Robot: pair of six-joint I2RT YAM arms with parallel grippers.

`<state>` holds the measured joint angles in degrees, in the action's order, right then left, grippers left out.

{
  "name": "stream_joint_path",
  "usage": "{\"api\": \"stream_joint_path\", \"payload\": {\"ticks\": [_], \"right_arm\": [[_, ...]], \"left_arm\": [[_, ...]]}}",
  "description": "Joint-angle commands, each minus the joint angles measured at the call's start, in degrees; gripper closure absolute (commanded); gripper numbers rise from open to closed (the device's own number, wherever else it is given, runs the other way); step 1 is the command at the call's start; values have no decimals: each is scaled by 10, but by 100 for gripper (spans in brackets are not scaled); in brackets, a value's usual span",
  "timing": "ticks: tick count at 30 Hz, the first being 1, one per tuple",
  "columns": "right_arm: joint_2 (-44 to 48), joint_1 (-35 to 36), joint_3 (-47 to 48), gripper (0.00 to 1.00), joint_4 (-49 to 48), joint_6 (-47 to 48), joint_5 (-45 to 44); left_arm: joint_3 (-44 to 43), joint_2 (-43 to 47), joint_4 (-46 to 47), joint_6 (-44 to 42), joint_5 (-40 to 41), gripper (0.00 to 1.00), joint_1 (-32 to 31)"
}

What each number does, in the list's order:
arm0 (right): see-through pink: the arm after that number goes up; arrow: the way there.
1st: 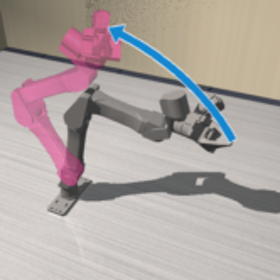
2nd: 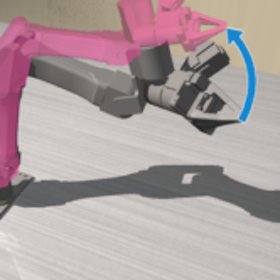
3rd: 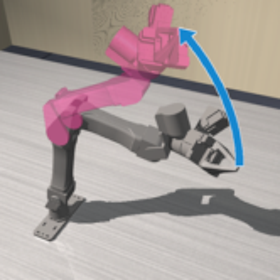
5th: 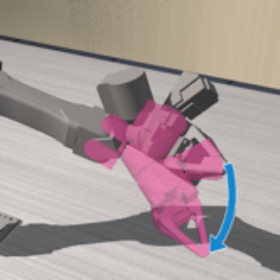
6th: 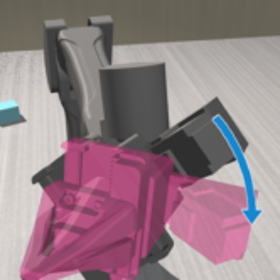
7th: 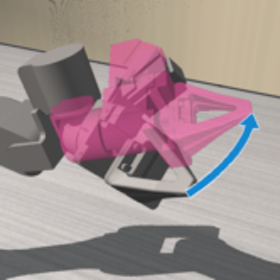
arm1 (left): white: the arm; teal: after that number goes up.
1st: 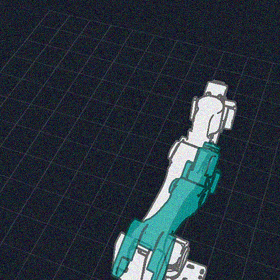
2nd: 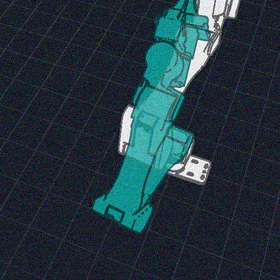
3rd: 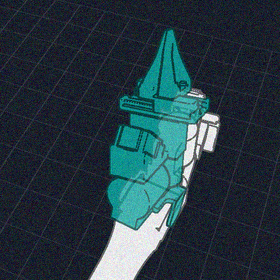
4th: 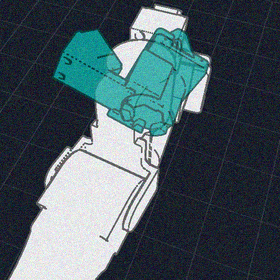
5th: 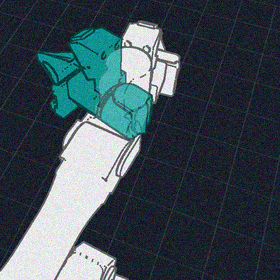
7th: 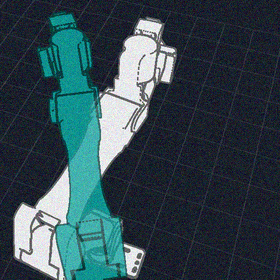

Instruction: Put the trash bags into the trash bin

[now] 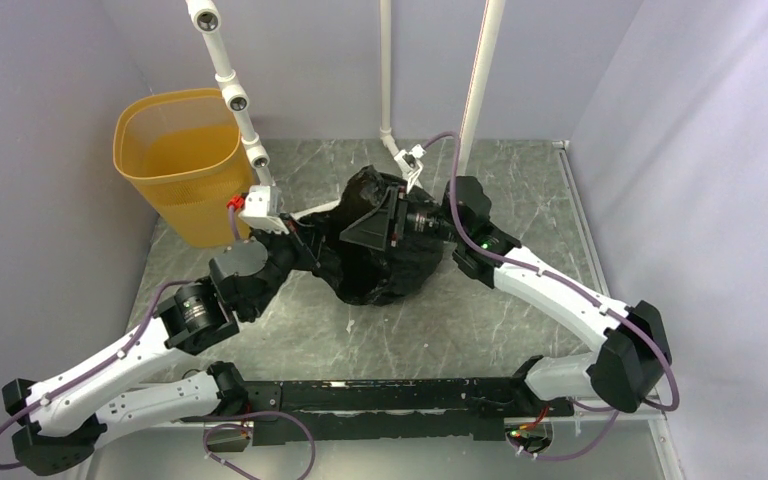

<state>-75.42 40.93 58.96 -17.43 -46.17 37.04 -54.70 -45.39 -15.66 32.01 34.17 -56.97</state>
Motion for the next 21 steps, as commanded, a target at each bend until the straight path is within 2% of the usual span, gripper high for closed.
{"api": "stream_joint_path", "payload": {"ticks": [1, 5, 9, 11, 13, 18, 21], "right_arm": [[62, 0, -1, 36, -57, -20, 42], [96, -1, 1, 34, -1, 9, 27], [102, -2, 5, 48, 19, 24, 72], [93, -2, 10, 51, 24, 31, 104], [79, -1, 14, 49, 42, 43, 129], [83, 4, 8, 37, 115, 129, 136], [86, 12, 12, 34, 168, 192, 158]], "left_arm": [[-22, -12, 26, -2, -11, 98, 2], [-19, -13, 21, 12, 9, 98, 2], [-16, -9, 17, 22, 24, 98, 2], [-12, -5, 23, 24, 25, 97, 2], [-12, -4, 24, 24, 25, 98, 2], [-12, -1, 13, 29, 35, 97, 2], [-4, 4, 22, 30, 37, 97, 2]]}}
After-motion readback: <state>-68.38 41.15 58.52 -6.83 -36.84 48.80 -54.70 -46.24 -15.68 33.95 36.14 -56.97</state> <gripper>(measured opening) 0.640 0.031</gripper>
